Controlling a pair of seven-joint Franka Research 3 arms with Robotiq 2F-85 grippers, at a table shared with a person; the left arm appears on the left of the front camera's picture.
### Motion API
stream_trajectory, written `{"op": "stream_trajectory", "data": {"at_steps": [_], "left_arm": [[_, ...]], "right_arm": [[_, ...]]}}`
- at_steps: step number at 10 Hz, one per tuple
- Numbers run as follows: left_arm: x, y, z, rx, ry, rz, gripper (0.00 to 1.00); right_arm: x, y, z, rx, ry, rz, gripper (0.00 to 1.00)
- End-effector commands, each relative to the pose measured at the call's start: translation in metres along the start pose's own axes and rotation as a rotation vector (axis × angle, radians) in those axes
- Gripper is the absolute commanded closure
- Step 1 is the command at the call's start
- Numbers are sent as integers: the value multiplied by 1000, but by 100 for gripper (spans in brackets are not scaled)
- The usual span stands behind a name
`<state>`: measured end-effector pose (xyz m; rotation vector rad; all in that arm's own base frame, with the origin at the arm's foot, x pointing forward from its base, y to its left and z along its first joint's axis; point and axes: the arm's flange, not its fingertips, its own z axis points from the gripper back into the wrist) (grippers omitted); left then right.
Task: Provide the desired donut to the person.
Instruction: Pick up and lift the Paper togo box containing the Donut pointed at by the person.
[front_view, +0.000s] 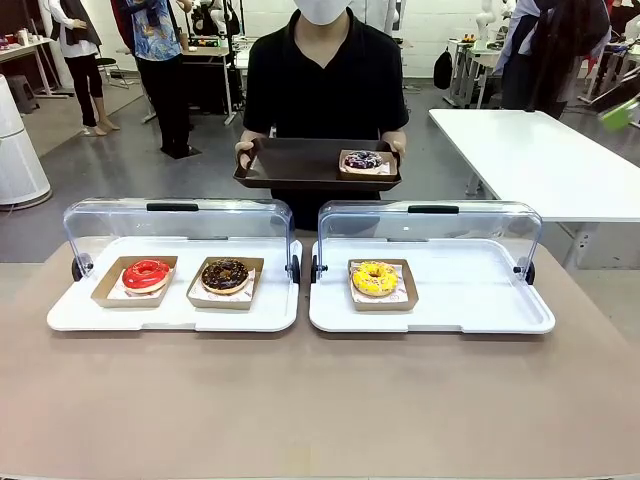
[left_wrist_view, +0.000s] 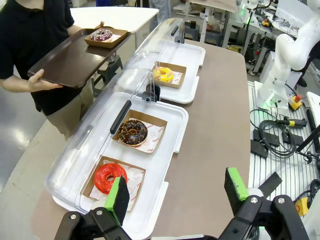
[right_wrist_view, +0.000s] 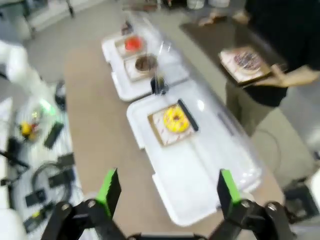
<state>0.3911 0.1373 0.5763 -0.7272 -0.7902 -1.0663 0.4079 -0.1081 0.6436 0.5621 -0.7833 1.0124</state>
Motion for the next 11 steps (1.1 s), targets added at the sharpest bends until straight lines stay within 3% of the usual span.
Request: {"op": "stream_trajectory", "data": {"at_steps": [1,3,5,8,11], "left_arm": [[1,-1,1,-7,-9,-4,0],[1,-1,1,-7,-9,-4,0],[1,-1,1,-7,-9,-4,0],[1,-1,1,-7,-9,-4,0],[1,-1,1,-7,-9,-4,0]], "right_arm": [[-47,-22,8,112,-155,8,0],[-94,-34,20,214,-202,105,0],[-117,-37,18,265,-148,177,0],[-134,-40,1,142,26,212,0],[-135,-39,-10,59,92,227,0]]}}
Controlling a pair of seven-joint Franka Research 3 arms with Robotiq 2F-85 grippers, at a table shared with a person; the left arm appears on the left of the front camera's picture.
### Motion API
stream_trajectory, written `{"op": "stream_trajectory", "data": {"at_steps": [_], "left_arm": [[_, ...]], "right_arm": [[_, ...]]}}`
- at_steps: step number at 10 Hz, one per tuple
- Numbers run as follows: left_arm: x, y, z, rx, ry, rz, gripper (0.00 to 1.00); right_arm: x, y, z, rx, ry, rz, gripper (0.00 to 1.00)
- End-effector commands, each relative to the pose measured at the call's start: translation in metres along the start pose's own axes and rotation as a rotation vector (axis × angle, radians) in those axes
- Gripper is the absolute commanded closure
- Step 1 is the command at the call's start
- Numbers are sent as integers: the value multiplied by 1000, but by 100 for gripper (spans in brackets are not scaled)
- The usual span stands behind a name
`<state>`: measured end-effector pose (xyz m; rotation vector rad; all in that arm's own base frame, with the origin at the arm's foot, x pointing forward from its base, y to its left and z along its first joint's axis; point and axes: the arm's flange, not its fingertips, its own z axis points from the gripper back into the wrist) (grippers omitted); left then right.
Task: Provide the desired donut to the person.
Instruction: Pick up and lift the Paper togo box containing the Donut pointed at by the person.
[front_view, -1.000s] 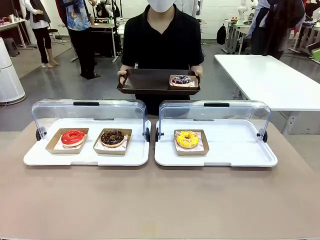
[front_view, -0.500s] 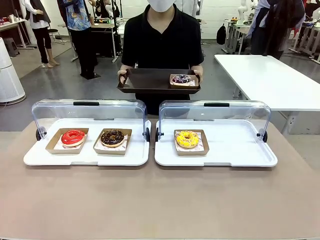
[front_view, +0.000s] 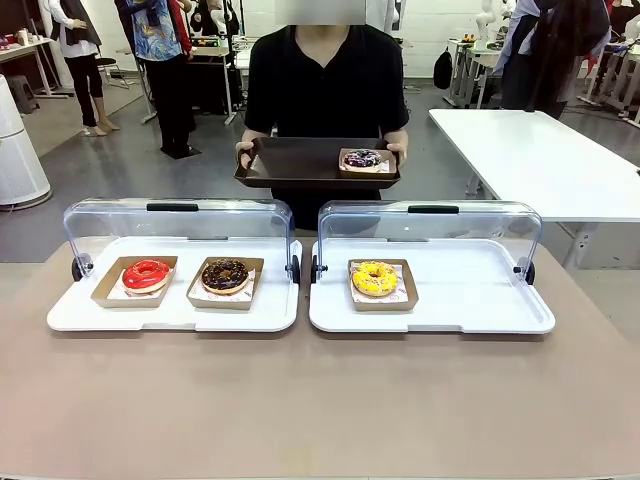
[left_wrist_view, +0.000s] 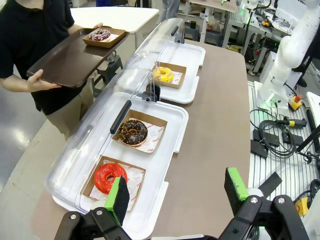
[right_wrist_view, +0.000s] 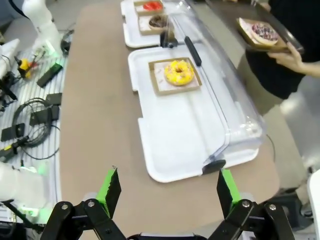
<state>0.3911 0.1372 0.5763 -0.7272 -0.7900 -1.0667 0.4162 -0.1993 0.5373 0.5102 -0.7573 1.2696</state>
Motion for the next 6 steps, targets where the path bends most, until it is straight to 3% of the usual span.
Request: {"op": "stream_trajectory", "data": {"at_steps": [1,6], "left_arm": [[1,-1,2,-7,-9,-3,0],[1,-1,2,-7,-9,-3,0]], "right_arm": [[-1,13,-11,-21,20,-5,0],[3,13,-9,-40,-34,-13,0]]}}
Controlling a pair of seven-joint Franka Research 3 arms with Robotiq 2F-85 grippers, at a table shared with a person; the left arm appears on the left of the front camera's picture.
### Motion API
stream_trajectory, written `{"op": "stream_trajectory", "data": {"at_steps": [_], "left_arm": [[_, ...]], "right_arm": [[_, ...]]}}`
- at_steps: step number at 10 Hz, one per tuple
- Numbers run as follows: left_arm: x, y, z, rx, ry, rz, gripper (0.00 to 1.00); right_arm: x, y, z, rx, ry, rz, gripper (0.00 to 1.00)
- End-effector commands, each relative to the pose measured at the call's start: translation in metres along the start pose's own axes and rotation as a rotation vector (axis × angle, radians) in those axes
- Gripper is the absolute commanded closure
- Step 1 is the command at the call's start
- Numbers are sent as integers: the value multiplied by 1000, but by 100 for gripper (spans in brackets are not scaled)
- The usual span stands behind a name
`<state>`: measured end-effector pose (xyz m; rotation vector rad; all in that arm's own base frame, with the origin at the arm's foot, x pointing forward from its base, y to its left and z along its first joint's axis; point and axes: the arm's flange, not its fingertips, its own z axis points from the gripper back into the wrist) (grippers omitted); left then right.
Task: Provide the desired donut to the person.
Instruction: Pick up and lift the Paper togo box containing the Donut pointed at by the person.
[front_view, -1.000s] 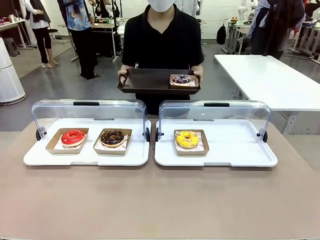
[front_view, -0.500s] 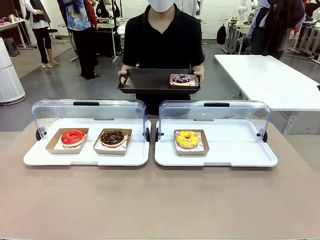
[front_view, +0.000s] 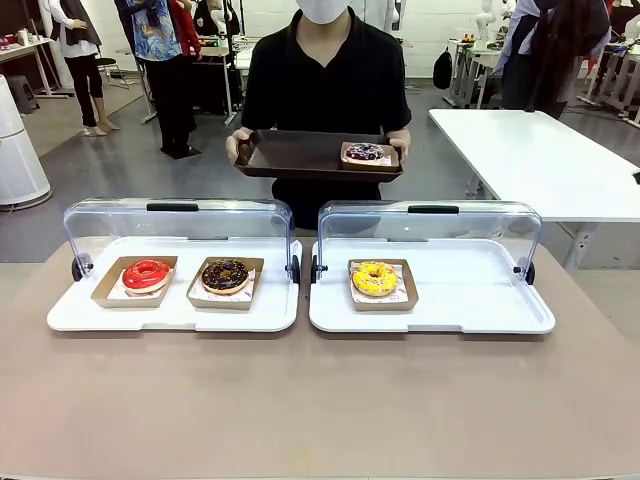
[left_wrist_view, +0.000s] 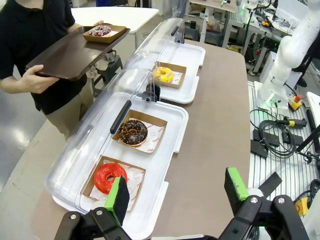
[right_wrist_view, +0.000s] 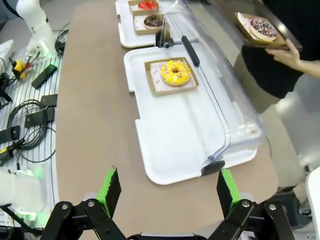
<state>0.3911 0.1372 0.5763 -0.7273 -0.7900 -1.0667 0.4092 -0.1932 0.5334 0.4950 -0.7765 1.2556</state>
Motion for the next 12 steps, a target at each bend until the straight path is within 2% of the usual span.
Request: {"op": "stream_trajectory", "data": {"at_steps": [1,6,8,9,12], "left_arm": [[1,-1,2,-6,-9,-3,0],[1,-1,2,-6,-9,-3,0],[1,-1,2,-6,-9,-3,0],[1,-1,2,-6,-9,-3,0],[1,-1,2,-6,-9,-3,0]], "right_arm": [[5,6,0,-3,-69,4,0],[11,5,10,-2,-198,-2,0],[14,4,11,-3,-211,-11,0],[12,5,8,0,-174,-8,0],[12,5,8,0,-174,-8,0]]}}
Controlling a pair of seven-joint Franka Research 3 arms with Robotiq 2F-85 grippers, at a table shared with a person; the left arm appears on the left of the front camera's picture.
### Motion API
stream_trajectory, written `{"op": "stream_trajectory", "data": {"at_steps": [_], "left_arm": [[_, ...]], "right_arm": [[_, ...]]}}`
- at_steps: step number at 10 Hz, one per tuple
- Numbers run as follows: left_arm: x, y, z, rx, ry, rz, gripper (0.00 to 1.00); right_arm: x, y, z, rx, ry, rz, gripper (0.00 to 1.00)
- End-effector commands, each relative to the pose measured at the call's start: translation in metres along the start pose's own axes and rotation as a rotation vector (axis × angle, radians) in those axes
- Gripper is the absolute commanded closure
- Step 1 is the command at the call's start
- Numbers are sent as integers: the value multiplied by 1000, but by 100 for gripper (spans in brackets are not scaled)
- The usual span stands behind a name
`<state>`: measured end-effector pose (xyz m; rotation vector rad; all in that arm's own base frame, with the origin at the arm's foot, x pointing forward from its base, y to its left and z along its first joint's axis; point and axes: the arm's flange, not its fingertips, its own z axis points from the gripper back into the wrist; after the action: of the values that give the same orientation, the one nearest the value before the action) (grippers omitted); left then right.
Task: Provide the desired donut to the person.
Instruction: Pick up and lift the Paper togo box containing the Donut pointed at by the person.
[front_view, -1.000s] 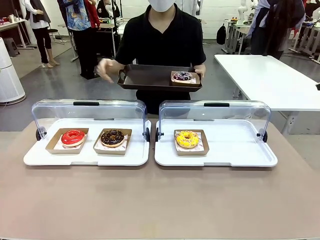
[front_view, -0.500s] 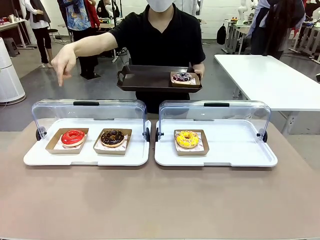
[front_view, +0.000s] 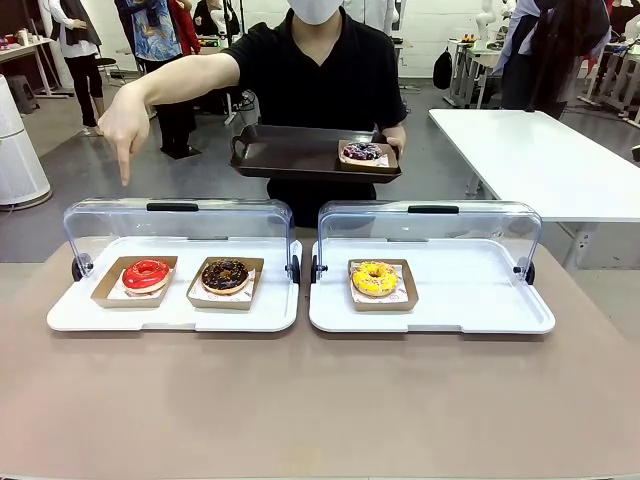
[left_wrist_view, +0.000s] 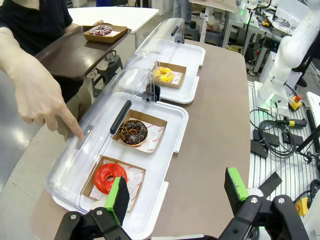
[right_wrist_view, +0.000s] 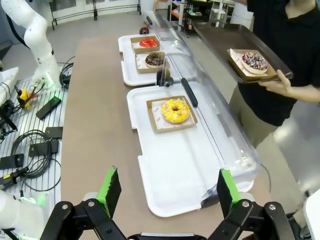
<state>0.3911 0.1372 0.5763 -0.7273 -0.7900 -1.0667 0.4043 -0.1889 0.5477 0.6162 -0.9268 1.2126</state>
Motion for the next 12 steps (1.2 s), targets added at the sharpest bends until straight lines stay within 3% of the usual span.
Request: {"op": "stream_trajectory", "data": {"at_steps": [1,12], "left_arm": [[1,-1,2,-6,-9,-3,0],[1,-1,2,-6,-9,-3,0]], "right_arm": [[-1,1,0,2,7,1,0],[-1,1,0,2,7,1,0]]}}
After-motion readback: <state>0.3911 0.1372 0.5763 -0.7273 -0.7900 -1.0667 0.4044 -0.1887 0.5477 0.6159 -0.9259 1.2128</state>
